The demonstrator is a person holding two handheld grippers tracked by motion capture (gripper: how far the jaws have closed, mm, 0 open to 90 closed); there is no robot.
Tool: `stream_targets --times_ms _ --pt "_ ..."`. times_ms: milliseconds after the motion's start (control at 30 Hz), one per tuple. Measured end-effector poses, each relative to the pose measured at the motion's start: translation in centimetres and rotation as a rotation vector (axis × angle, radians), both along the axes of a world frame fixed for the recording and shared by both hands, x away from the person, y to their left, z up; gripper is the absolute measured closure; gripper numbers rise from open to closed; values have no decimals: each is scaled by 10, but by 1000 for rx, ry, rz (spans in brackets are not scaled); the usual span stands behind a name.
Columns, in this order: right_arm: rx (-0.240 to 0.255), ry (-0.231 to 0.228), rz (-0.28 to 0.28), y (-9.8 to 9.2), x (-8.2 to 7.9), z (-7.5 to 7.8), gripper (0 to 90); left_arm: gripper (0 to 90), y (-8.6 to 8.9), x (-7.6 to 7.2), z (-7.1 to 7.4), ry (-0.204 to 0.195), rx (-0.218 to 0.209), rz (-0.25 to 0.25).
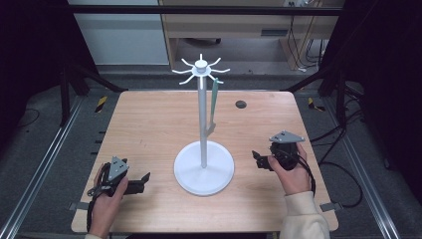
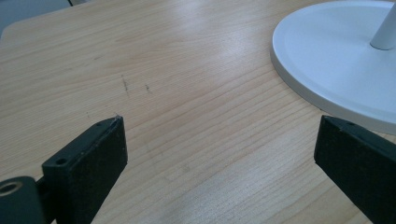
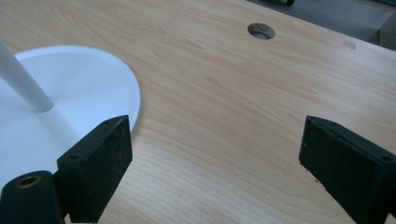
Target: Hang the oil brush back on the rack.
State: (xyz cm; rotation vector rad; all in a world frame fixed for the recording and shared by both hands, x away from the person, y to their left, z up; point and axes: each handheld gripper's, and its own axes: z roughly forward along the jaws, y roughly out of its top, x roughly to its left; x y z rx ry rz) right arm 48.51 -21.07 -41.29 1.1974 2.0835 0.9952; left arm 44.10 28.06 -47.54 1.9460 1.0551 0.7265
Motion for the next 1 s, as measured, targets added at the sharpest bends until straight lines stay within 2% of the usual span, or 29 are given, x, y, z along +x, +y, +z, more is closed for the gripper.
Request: stream_targets --times_ms 600,833,1000 --pt "-24 102 -23 -12 9 -29 89 22 0 0 0 0 3 -3" --pt "-30 117 -23 -14 11 -40 89 22 0 0 0 1 3 -5" --pt "-16 94 -23 -15 13 -46 90 22 -1 0 0 2 4 -6"
